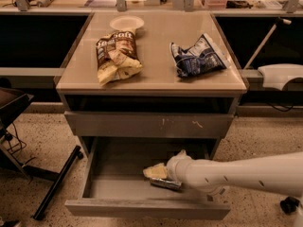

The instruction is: Pick redbull can from middle drawer and place on counter

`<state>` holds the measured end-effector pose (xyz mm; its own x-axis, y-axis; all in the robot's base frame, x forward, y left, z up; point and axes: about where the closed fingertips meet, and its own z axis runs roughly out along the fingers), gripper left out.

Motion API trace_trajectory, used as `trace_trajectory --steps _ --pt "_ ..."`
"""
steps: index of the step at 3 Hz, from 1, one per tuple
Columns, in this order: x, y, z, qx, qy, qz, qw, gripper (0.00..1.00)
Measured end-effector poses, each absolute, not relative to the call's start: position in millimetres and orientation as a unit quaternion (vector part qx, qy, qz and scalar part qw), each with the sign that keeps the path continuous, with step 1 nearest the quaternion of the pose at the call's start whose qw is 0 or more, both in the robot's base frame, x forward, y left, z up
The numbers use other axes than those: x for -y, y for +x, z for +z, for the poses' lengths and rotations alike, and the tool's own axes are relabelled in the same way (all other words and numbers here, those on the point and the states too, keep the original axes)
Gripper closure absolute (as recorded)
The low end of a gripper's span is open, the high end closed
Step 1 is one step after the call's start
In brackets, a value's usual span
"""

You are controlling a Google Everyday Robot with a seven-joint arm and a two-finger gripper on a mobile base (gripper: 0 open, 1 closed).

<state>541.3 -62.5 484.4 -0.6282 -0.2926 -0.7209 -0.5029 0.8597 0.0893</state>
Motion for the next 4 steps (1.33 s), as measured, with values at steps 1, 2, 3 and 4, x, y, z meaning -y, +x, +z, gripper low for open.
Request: trace_trajectory --steps 1,2,3,4 --pt "57 552 488 -0.886 -0.223 0.134 0.384 0.00" --pt "45 546 466 -0.889 -0.248 0.147 0.356 0.00" --pt "29 545 428 -0.892 -0.293 0.154 0.308 0.00" --pt "25 542 392 -0.897 -0.319 0.155 0.263 0.00"
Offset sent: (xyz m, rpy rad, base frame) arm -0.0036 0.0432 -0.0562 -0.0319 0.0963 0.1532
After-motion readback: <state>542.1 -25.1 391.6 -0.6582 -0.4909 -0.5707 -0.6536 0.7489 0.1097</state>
